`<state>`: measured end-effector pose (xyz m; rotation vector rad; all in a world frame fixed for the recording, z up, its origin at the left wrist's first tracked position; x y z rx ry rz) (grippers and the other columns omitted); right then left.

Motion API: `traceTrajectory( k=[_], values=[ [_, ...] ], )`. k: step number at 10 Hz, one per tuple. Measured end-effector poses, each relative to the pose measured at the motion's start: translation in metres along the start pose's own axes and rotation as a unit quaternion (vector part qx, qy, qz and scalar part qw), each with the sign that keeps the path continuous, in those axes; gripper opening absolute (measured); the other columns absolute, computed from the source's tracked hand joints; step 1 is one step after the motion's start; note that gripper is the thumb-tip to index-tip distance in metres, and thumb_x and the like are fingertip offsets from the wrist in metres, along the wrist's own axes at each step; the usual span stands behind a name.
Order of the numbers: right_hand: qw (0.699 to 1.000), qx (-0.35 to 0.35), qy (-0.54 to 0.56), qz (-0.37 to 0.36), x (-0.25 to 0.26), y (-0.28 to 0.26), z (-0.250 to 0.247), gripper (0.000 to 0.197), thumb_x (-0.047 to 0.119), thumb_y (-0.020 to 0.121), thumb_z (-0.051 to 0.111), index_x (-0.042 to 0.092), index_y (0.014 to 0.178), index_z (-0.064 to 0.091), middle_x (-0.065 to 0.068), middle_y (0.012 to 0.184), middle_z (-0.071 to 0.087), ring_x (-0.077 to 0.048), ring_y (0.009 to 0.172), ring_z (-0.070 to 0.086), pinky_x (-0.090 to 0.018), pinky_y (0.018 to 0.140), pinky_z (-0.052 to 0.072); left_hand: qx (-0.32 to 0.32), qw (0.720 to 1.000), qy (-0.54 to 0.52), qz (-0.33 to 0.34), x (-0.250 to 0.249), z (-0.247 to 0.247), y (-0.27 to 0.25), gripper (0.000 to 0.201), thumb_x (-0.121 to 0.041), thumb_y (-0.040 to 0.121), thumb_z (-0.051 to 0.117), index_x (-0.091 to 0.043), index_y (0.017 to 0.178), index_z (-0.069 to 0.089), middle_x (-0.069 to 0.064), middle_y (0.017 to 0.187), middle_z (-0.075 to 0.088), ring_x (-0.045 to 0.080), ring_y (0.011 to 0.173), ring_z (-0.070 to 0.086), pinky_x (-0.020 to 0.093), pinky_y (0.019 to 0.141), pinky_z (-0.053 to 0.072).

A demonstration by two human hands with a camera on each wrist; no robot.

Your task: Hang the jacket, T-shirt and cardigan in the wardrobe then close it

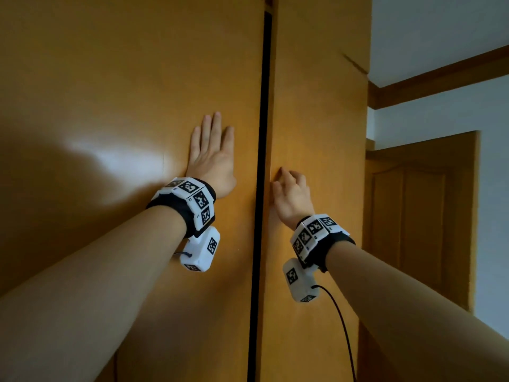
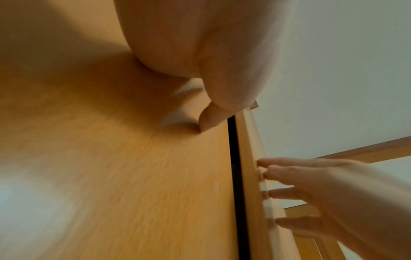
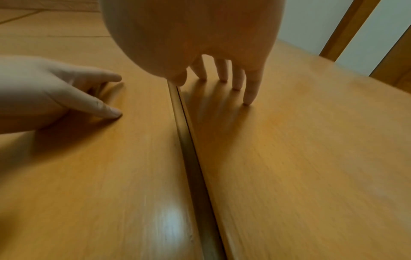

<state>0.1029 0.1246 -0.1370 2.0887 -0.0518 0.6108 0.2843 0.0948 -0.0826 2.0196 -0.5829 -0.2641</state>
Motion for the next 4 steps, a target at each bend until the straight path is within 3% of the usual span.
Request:
traceTrajectory(
  k=[1,3,4],
  values=[
    [1.0,0.022,0.008,0.002,0.0,0.008,0.021,0.053,0.032,0.103,0.034,0.017,0.153,0.026,-0.012,0.16,0.018,-0.038,0.142,0.022,-0.043,0.117,0.022,-0.001,1.0,-0.003,-0.006,-0.001,-0.002,0.002,0.095,-0.004,0.082,0.054,-0.011,0.158,-0.001,0.011,0.163,-0.026,0.025,0.15,-0.026,0.041,0.12,-0.017],
    [1.0,0.002,0.022,0.005,-0.001,0.009,0.032,0.056,0.033,0.099,0.038,0.022,0.153,0.026,-0.009,0.159,0.02,-0.035,0.141,0.022,-0.044,0.115,0.023,-0.001,0.998,-0.046,-0.031,-0.003,-0.01,0.002,0.092,-0.007,0.084,0.055,-0.013,0.158,0.001,0.006,0.165,-0.022,0.021,0.151,-0.024,0.037,0.121,-0.016],
    [0.996,0.003,0.083,0.012,-0.003,0.006,0.015,0.054,0.031,0.099,0.043,0.02,0.151,0.033,-0.011,0.157,0.024,-0.033,0.142,0.026,-0.041,0.116,0.023,-0.04,0.982,-0.177,-0.052,-0.001,-0.025,-0.011,0.079,-0.008,0.088,0.055,-0.017,0.158,0.017,0.003,0.168,0.0,0.016,0.154,-0.006,0.035,0.124,-0.004]
  ],
)
Point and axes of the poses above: each hand's wrist, its own y-axis towards the middle knuckle, its own z-axis out of the palm, x = y × z, the point moved 4 cm from there along y, towards the middle knuckle
